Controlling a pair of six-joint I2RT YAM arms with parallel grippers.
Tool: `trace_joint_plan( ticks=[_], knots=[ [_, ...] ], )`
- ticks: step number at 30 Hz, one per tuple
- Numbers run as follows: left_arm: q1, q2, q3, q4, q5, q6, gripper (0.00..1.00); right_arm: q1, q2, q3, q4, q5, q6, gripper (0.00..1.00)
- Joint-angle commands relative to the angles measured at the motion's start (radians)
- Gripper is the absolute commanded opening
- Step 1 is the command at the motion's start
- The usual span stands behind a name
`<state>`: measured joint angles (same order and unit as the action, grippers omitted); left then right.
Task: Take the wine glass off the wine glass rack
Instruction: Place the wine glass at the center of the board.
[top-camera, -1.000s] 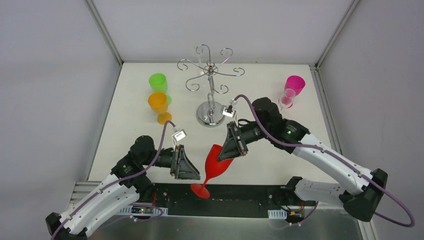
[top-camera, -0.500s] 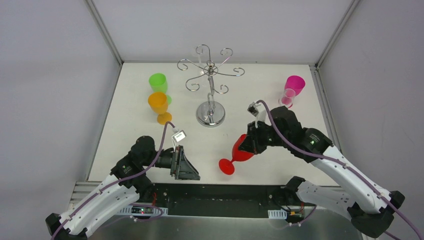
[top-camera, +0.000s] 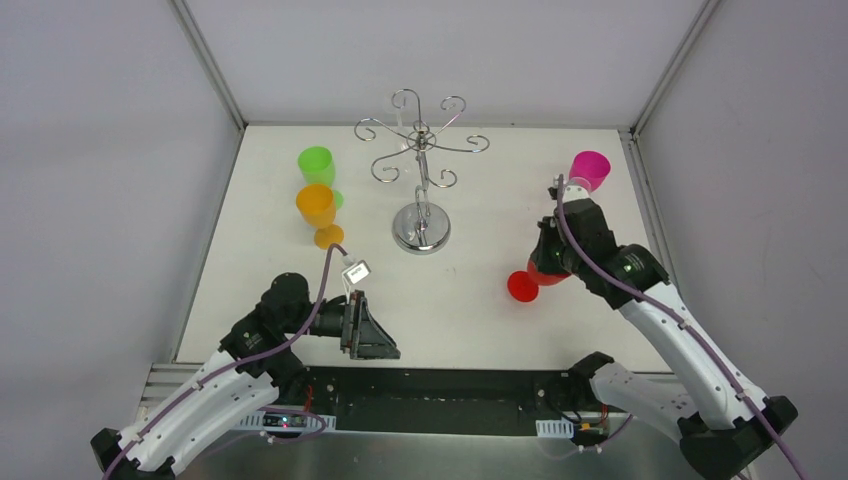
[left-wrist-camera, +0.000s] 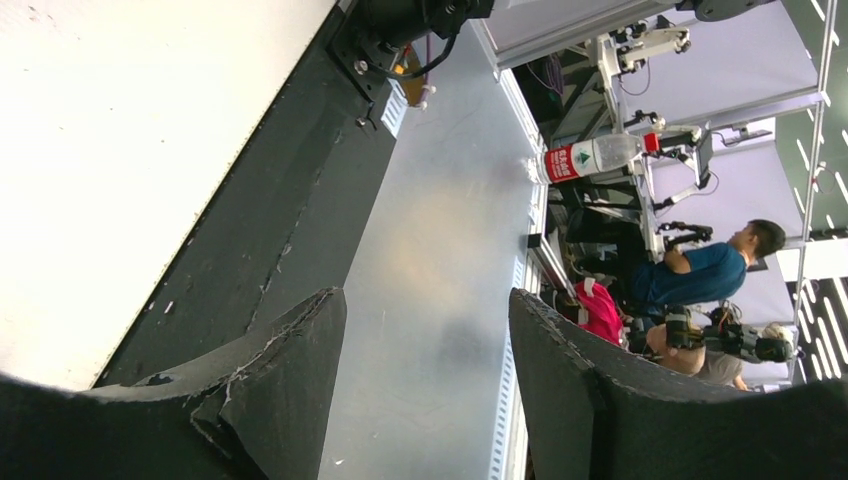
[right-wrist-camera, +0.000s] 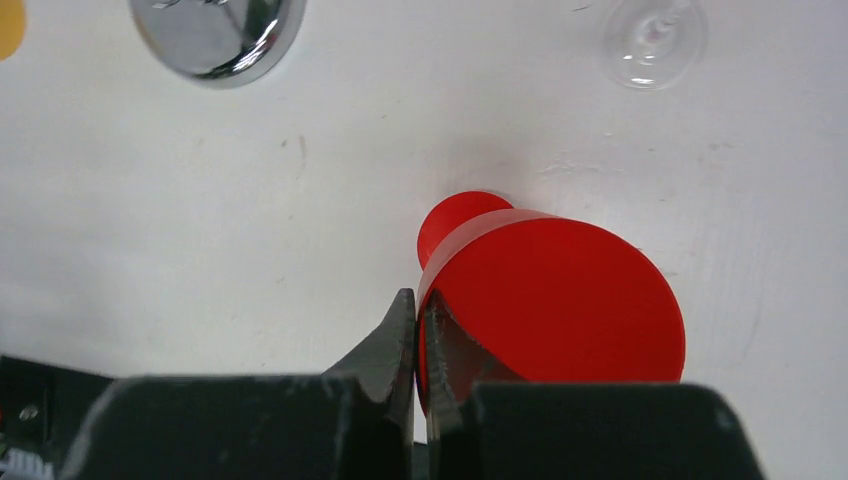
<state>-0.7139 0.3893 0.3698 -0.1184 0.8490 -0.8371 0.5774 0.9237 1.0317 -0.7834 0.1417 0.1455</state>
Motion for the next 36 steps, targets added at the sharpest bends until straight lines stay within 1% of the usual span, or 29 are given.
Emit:
trace_joint_plan(
  ticks=[1,4,8,12,16,20,27,36],
  knots=[
    [-0.001,-0.021,0.050,-0.021,-0.040,0.043,0.62,-0.048,0.020,0.008,0.021,0.231,0.005,0.00],
    [0.000,-0.031,0.052,-0.043,-0.069,0.048,0.62,-0.084,0.024,0.000,0.051,0.300,-0.006,0.00],
    [-0.001,-0.035,0.054,-0.067,-0.089,0.054,0.63,-0.160,0.033,-0.002,0.103,0.305,-0.028,0.00],
    [-0.001,-0.042,0.053,-0.089,-0.100,0.054,0.64,-0.258,0.077,0.024,0.111,0.254,-0.052,0.00],
    [-0.001,-0.056,0.055,-0.099,-0.103,0.055,0.67,-0.297,0.124,0.042,0.109,0.240,-0.069,0.00],
    [0.000,-0.078,0.055,-0.109,-0.110,0.056,0.69,-0.345,0.161,0.049,0.112,0.215,-0.054,0.00],
    [-0.001,-0.113,0.054,-0.125,-0.127,0.057,0.72,-0.386,0.203,0.062,0.123,0.218,-0.046,0.00],
    [-0.001,-0.121,0.058,-0.132,-0.127,0.059,0.74,-0.389,0.268,0.075,0.121,0.230,-0.048,0.00]
  ],
)
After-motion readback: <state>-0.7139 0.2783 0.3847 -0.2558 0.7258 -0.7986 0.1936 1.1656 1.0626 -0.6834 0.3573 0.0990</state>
